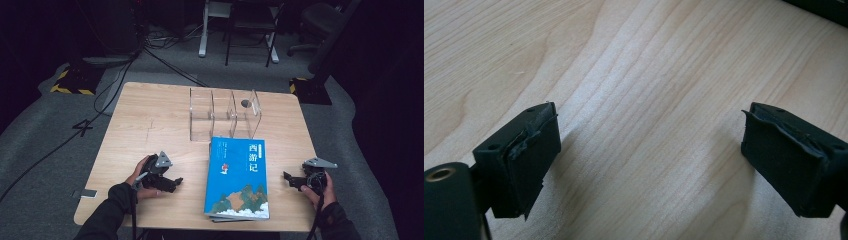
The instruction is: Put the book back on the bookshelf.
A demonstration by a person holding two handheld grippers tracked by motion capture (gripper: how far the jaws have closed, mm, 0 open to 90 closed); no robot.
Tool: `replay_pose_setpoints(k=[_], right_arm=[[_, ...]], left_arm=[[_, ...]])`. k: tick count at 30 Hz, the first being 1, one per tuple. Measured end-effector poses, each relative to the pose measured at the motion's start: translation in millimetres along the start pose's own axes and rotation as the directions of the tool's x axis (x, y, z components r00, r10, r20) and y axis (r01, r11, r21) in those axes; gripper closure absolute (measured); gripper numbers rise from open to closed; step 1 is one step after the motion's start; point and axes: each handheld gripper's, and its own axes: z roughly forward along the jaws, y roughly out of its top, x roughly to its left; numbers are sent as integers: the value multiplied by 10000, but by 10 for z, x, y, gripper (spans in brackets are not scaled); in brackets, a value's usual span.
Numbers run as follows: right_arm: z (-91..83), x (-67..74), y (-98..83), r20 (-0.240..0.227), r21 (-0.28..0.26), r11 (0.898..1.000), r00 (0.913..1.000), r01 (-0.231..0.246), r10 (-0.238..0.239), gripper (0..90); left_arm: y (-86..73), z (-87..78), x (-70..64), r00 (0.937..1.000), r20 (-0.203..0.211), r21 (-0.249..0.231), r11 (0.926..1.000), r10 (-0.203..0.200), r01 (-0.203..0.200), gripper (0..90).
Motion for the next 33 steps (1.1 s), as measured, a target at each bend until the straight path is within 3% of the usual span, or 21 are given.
replay_pose_setpoints(k=[5,14,16,20,24,28,29,33], right_arm=[[-50,-27,-39,-466,55,9989,9979,455,-452,94],[-100,-60,-67,-798,165,9975,9946,680,-665,110],[-132,-42,-62,-1013,165,9965,9917,814,-794,199],[-238,25,-14,-1405,-98,9949,9849,1006,-1010,245],[-371,175,86,-1909,-525,9880,9696,1454,-1528,263],[-498,382,161,-2432,-822,9696,9389,2303,-2436,280],[-512,404,165,-2468,-857,9678,9361,2366,-2507,280],[-627,567,195,-2922,-1008,9518,9059,2896,-3066,280]], left_arm=[[0,0,0,10000,-2,-4,10000,12,-12,91],[-10,-10,-17,10000,12,-25,10000,42,-42,98],[-13,-13,-23,10000,43,-31,10000,67,-67,104],[-25,-25,-43,10000,41,-65,10000,74,-74,117],[-23,-23,-41,9999,80,-71,9999,110,-110,117],[-27,-29,-51,9999,67,-68,9999,96,-96,124],[-27,-33,-55,9999,59,-40,10000,86,-85,127],[-31,-41,-64,9999,92,-29,9999,146,-146,140]])
